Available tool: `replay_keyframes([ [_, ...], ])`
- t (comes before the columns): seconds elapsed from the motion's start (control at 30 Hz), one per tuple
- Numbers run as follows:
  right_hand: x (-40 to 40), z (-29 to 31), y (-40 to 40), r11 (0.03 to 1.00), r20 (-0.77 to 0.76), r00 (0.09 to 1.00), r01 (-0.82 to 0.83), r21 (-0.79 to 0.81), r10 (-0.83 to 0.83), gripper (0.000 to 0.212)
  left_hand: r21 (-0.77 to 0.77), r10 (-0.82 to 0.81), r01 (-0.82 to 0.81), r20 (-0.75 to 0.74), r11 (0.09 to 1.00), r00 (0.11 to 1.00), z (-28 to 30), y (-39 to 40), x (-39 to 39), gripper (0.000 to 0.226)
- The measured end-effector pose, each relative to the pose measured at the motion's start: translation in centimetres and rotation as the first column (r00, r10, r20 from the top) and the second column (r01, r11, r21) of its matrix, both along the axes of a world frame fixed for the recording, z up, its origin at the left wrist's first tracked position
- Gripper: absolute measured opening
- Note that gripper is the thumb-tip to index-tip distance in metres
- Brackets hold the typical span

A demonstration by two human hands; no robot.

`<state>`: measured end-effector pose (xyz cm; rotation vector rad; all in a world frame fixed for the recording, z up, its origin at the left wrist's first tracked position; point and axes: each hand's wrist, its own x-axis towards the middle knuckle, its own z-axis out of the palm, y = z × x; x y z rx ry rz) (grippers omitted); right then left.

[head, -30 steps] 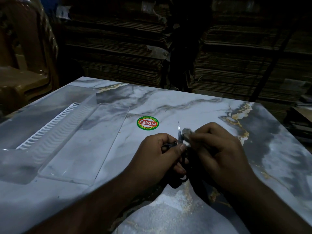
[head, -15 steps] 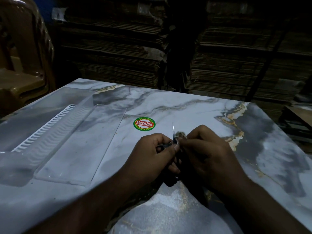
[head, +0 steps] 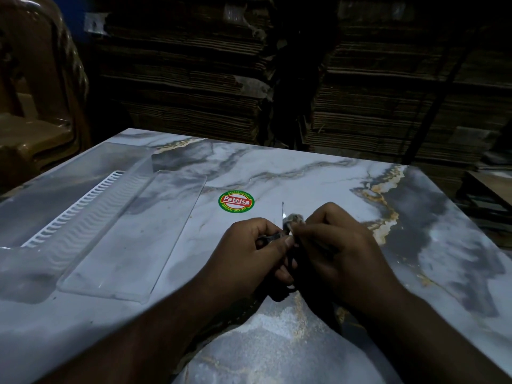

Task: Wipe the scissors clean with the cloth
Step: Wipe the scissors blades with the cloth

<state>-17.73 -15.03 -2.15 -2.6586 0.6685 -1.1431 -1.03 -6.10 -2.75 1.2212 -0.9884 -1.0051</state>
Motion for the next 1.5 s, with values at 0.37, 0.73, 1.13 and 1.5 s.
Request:
replay_keyframes([
  [0.37, -0.3, 0.0, -1.0, 0.998, 0.045, 0.997, 0.058, 0.013, -0.058, 0.007, -0.013, -0.009, 0.009, -0.032, 1.000, 0.999, -0.2, -0.2, 0.0, 0.014],
  [0.73, -0.3, 0.1, -1.4, 0.988, 0.110, 0.982, 0.152, 0.031, -0.154, 0.010, -0.008, -0.031, 0.030, -0.068, 1.000, 0.997, 0.3, 0.2, -0.1, 0.014],
  [1.13, 0.6, 0.5, -0.1, 0.999, 0.119, 0.993, 0.013, 0.051, -0.019, 0.021, -0.040, 0.019, -0.019, -0.012, 0.999, 1.000, 0.2, -0.2, 0.3, 0.013],
  [1.5, 0.1, 0.5, -0.9, 0.990, 0.157, 0.979, 0.117, 0.072, -0.127, 0.014, -0.018, -0.016, 0.016, -0.041, 1.000, 0.999, 0.3, 0.0, -0.4, 0.014],
])
